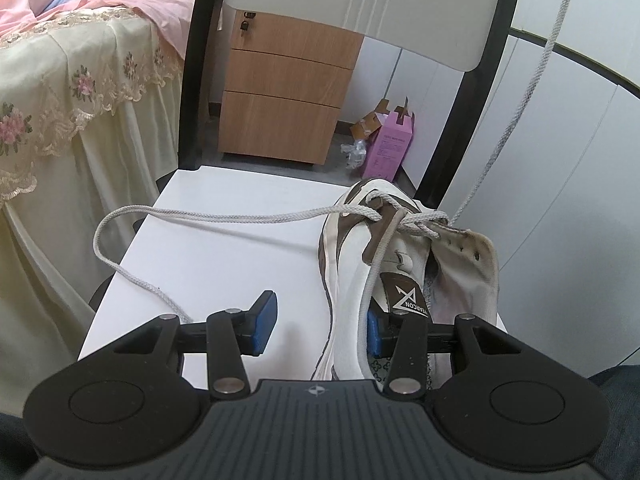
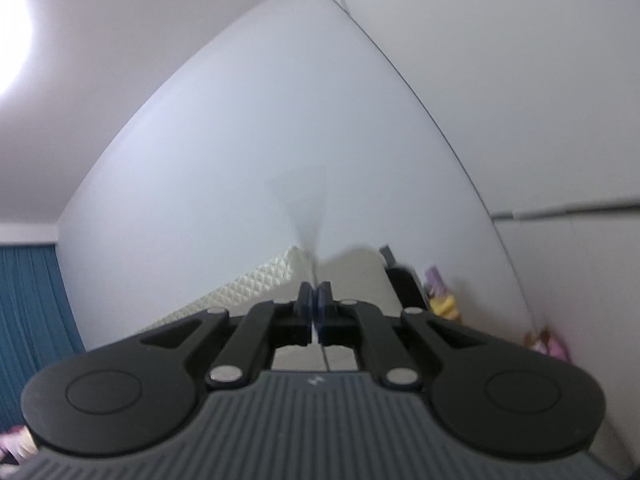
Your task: Lace up shoes with both hands
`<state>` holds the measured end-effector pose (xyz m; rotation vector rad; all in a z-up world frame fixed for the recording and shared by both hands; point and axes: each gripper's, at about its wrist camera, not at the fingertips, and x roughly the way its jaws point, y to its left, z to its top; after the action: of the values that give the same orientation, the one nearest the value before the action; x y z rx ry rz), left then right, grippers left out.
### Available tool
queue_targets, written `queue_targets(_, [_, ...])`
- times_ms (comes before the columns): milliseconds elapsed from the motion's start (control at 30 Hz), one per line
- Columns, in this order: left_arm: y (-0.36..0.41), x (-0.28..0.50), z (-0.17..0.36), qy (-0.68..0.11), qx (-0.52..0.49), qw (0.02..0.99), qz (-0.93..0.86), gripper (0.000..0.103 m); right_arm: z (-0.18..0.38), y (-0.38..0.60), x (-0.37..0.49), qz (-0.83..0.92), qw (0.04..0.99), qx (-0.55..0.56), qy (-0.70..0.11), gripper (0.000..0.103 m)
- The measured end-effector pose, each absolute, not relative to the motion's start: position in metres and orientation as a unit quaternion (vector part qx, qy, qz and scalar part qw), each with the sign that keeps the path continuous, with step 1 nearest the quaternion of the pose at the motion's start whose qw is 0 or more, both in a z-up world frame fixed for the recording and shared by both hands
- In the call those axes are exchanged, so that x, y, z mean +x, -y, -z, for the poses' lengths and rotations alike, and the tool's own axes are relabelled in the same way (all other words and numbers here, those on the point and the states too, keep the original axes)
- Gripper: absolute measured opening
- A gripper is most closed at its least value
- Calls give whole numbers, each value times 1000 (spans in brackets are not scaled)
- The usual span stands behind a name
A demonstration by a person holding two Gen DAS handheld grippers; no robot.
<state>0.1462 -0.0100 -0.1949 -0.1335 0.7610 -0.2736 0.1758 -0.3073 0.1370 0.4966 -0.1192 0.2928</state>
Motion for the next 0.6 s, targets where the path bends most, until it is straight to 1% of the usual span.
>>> queue_targets(200, [10, 147, 194, -370, -63, 917, 134, 49, -171, 309, 158, -140, 968, 198, 70, 3])
queue_targets(267, [10, 146, 194, -368, -59, 918, 134, 49, -179, 310, 154, -137, 971, 186, 63, 3])
queue_targets(333, [10, 144, 193, -362, -49, 920, 139, 49, -182, 306, 152, -128, 979, 149, 56, 3])
queue_targets(467, [11, 138, 189, -343, -25, 926, 154, 49, -172, 299, 143, -124, 988, 90, 24, 3])
queue_targets(600, [8, 131, 185, -325, -14, 930, 173, 49, -139, 283, 142, -137, 989, 33, -48, 3])
